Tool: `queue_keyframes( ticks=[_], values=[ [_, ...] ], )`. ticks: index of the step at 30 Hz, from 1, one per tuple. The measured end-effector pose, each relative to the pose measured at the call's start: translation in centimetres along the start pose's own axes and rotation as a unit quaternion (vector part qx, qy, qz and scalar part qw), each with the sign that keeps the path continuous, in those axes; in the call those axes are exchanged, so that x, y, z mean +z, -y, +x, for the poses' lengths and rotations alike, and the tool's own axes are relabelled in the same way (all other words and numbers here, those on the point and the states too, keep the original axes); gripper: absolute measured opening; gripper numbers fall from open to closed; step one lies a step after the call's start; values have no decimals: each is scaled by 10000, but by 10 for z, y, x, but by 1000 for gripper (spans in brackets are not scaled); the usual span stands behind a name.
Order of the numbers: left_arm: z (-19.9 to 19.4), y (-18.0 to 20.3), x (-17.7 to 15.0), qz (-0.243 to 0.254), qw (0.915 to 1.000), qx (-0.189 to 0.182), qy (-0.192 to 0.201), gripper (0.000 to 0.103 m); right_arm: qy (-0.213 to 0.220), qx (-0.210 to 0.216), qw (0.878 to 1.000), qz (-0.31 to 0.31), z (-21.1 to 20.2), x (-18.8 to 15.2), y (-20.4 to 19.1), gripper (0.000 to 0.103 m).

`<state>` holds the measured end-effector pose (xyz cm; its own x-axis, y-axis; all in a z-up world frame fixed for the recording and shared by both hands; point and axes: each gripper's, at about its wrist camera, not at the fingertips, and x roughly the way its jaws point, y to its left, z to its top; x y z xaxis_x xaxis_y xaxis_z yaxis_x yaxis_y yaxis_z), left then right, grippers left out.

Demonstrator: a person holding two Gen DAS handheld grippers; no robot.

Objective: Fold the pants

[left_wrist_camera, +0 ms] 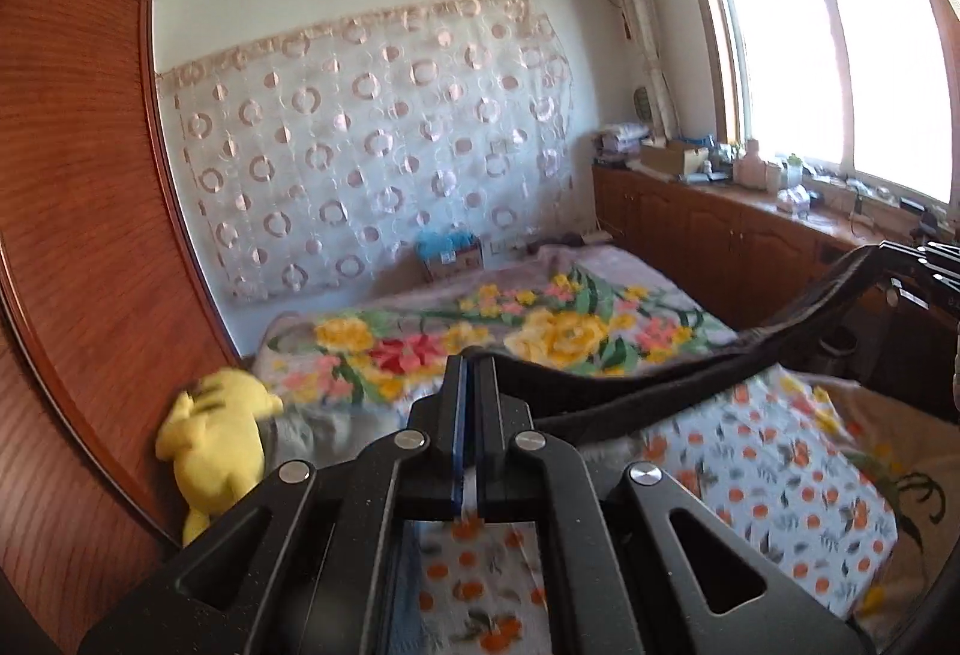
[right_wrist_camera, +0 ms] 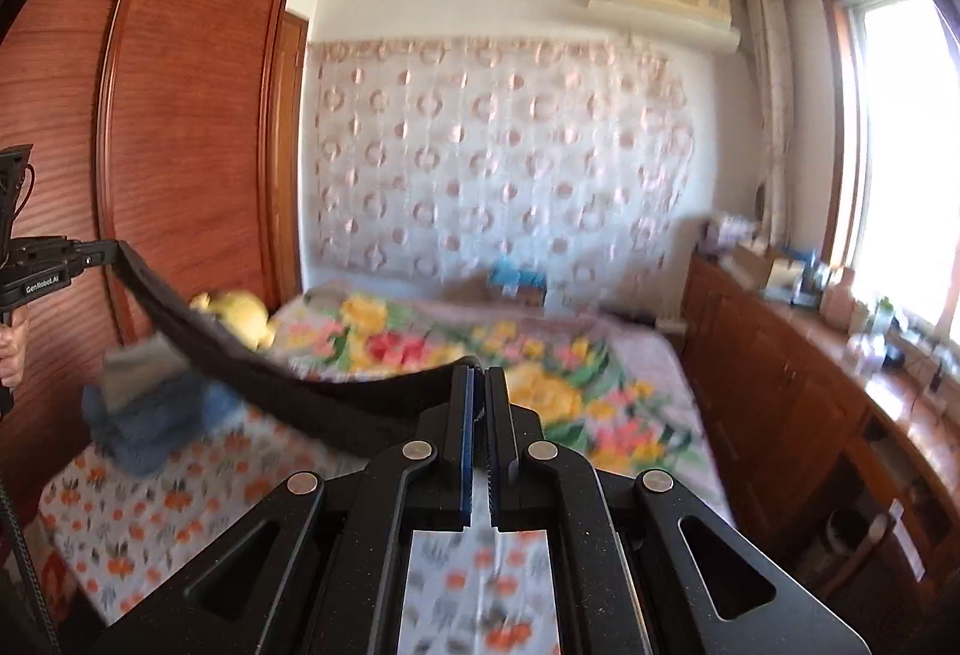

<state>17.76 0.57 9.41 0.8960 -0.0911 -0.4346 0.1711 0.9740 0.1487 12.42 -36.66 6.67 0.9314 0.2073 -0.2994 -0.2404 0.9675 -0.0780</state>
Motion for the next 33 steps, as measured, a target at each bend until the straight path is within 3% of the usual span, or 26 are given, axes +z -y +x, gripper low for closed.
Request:
queue_keyframes(
  ticks=[6,10,14,19,33],
  values=[
    [29,31,-119,53,9950,-166,-984,3,-1349,267,9899,348,21,-140,-8,3],
    [47,45,-171,-49,9880,-230,-1525,3,-1787,318,9817,581,28,-192,-13,3],
    [53,48,-189,-172,9851,-221,-1695,3,-1879,290,9791,727,26,-205,-9,3],
    [50,50,-189,-247,9852,-223,-1683,3,-1913,249,9776,847,24,-205,-1,3],
    [52,43,-211,-262,9821,-394,-1824,3,-1805,477,9791,812,44,-193,-28,6]
  ],
)
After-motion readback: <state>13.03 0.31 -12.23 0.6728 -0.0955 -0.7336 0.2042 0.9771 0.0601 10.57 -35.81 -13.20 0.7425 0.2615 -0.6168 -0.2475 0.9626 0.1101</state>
